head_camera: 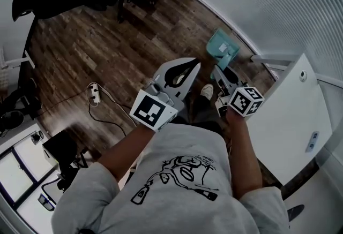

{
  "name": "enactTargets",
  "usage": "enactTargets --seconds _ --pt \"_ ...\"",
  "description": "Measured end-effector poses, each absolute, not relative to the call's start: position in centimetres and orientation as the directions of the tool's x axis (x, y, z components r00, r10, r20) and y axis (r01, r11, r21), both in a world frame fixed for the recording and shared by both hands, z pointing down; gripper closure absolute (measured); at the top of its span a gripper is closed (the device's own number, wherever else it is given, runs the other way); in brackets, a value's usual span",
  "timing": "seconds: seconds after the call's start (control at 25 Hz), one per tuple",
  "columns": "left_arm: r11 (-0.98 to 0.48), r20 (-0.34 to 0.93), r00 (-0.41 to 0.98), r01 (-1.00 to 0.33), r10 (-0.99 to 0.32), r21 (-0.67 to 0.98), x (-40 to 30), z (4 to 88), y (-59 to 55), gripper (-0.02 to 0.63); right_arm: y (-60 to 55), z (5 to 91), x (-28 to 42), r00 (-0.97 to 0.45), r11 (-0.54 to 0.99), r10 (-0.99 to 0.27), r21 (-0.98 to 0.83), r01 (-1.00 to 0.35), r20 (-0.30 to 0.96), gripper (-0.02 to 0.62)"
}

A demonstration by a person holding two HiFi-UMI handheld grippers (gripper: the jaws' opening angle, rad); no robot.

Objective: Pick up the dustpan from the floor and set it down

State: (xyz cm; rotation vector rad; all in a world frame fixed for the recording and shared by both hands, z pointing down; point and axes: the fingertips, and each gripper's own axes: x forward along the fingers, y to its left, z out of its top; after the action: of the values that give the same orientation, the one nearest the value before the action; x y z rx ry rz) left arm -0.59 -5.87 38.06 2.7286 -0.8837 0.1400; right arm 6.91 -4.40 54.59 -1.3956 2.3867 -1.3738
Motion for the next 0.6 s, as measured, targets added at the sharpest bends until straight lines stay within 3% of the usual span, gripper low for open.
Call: enactTargets --seconds 0.6 --pt "-0.789 0.130 0.809 -0.587 -0.573 0.181 -0.6 33.8 -5.4 0.604 -3.8 48.2 6.9 -0.611 0.238 -0.720 -0.711 -0.662 0.328 0.480"
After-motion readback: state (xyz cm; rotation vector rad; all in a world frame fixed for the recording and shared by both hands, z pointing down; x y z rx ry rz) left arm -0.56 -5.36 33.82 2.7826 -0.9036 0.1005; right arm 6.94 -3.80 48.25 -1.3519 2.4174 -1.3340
